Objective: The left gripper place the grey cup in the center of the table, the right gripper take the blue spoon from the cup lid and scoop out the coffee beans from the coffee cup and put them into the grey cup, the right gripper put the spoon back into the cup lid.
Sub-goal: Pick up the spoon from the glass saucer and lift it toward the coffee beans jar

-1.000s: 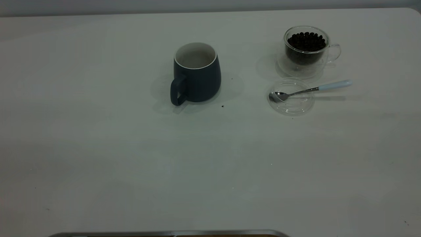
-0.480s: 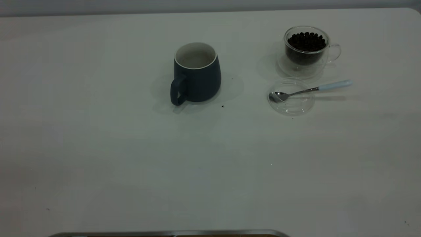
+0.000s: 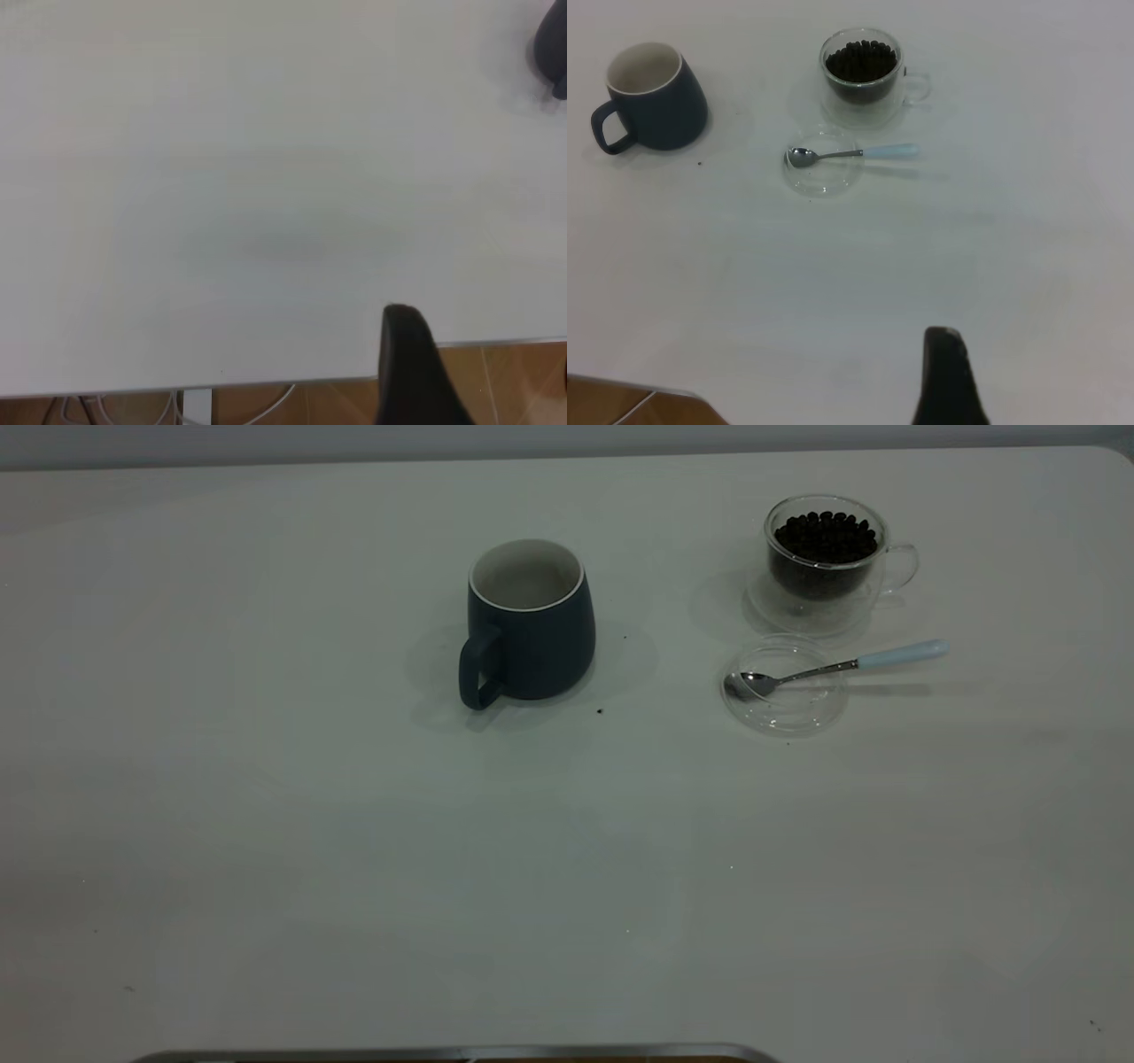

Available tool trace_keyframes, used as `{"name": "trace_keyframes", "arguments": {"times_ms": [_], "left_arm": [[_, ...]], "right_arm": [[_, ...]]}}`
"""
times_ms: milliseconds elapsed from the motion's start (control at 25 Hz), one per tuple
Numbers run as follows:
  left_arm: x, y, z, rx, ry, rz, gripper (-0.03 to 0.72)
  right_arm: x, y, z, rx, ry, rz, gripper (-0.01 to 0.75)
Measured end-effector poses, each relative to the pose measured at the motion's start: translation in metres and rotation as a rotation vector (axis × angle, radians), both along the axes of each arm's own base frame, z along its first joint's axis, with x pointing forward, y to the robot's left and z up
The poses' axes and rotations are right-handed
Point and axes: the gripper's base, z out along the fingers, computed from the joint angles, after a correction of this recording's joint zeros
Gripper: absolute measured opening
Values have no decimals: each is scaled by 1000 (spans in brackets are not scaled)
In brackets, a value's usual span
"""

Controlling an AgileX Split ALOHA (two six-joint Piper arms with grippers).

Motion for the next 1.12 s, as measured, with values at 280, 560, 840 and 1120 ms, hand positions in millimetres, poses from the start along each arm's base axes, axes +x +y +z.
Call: {"name": "trace_keyframes", "arguments": {"times_ms": [280,560,840,1120], "left_arm": [[0,0,0,-1,1,1,475],[0,0,0,-1,2,1,475],[0,0,0,-1,2,1,475],[0,0,0,-1,2,1,475]], "right_arm": [[14,3,7,39,43,-23,565],[87,20,13,94,143,-31,616],[176,37,-27,21,268,6,590],[250,44,-75,-51,410,5,586]]}}
